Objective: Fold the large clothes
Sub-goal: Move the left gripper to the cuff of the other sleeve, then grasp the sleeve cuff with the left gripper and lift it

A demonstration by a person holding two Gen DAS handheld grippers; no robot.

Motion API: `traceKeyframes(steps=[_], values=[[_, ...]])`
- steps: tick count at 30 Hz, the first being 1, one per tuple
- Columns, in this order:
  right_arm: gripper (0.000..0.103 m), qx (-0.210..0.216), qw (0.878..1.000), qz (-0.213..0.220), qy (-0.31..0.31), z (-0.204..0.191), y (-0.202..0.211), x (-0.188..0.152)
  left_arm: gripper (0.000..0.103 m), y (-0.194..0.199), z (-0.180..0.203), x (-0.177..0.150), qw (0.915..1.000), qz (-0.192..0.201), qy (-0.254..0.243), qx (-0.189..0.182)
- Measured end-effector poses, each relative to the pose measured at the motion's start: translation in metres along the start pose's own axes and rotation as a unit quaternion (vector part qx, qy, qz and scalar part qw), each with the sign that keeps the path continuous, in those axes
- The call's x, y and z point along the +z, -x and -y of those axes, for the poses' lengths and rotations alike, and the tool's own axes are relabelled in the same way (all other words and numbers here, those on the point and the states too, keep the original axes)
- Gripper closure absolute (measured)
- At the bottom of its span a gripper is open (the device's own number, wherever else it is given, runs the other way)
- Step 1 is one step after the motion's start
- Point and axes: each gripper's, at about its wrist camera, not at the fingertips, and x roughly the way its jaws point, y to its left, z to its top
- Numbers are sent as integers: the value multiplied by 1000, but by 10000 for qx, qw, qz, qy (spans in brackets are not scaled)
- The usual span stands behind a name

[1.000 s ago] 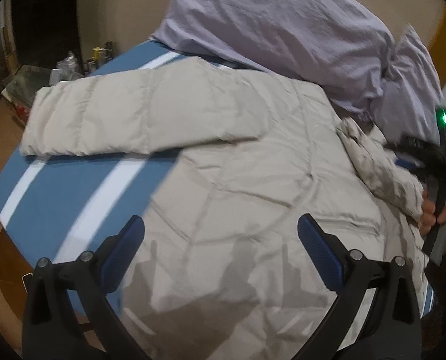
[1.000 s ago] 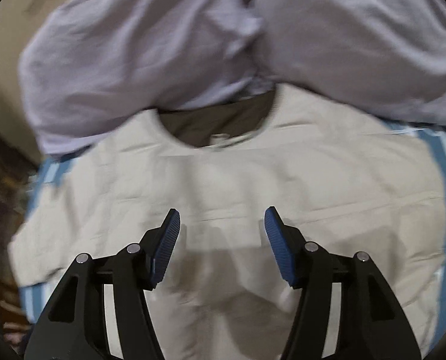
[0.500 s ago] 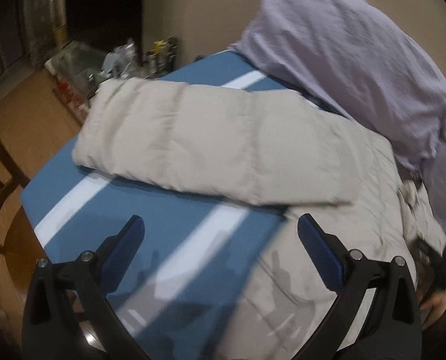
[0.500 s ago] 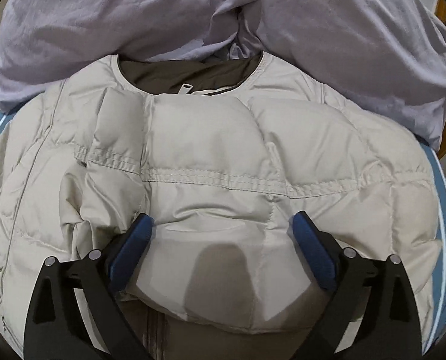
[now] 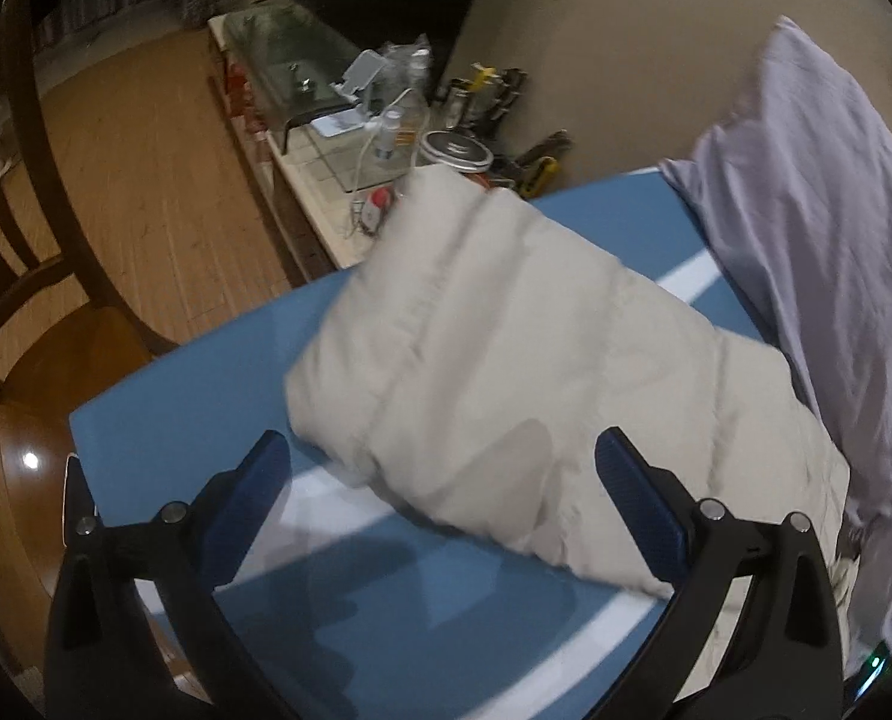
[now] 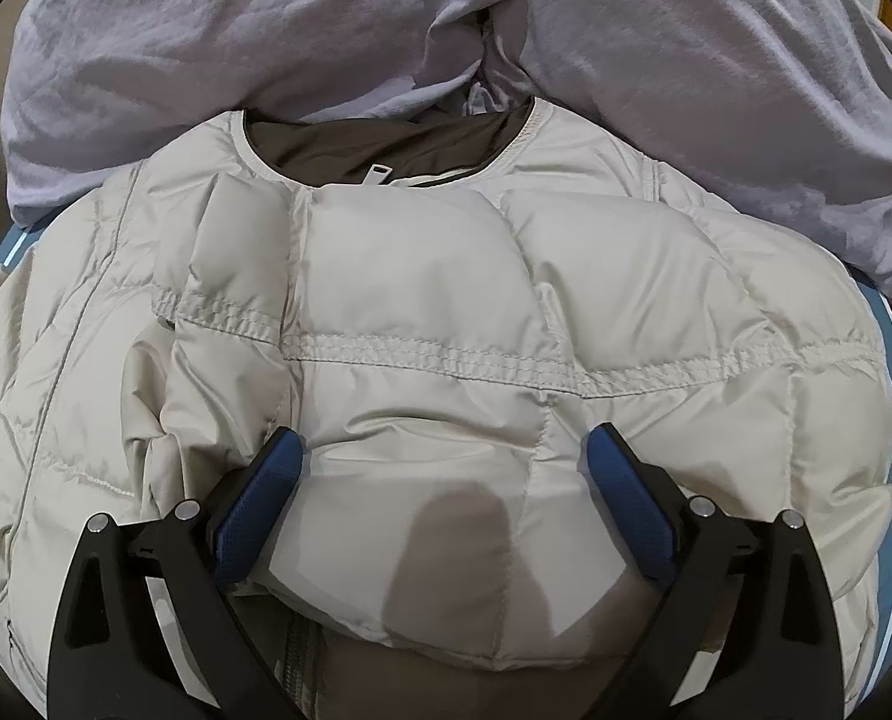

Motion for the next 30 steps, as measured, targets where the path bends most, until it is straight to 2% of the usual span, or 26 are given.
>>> traceKeyframes(steps=[4,8,11,12,13,16,19,23,30], values=[[5,13,10000,-1,-10,0,0,0,18,-10,-10,4,9992,-185,322,-113],[5,15,10000,4,-19,0,0,0,26,-11,-9,2,9994,-103,337,-26],[5,15,10000,4,-19,0,0,0,48,-11,-11,3,9991,-54,408,36],[5,15,10000,2,-19,0,1,-1,60,-12,-12,4,9988,-79,486,-81],[5,14,10000,1,-20,0,1,-1,69,-11,-14,3,9982,-109,556,-187],[5,21,10000,-7,-14,0,1,-1,80,-8,-15,4,9972,-50,643,-366],[5,42,10000,-32,-10,-1,-1,1,84,2,-2,7,9983,113,419,-401],[5,54,10000,-77,-7,-2,0,1,85,24,19,13,9970,364,151,-671],[5,104,9998,-145,67,-2,4,-2,85,73,79,16,9852,716,-441,-1491]])
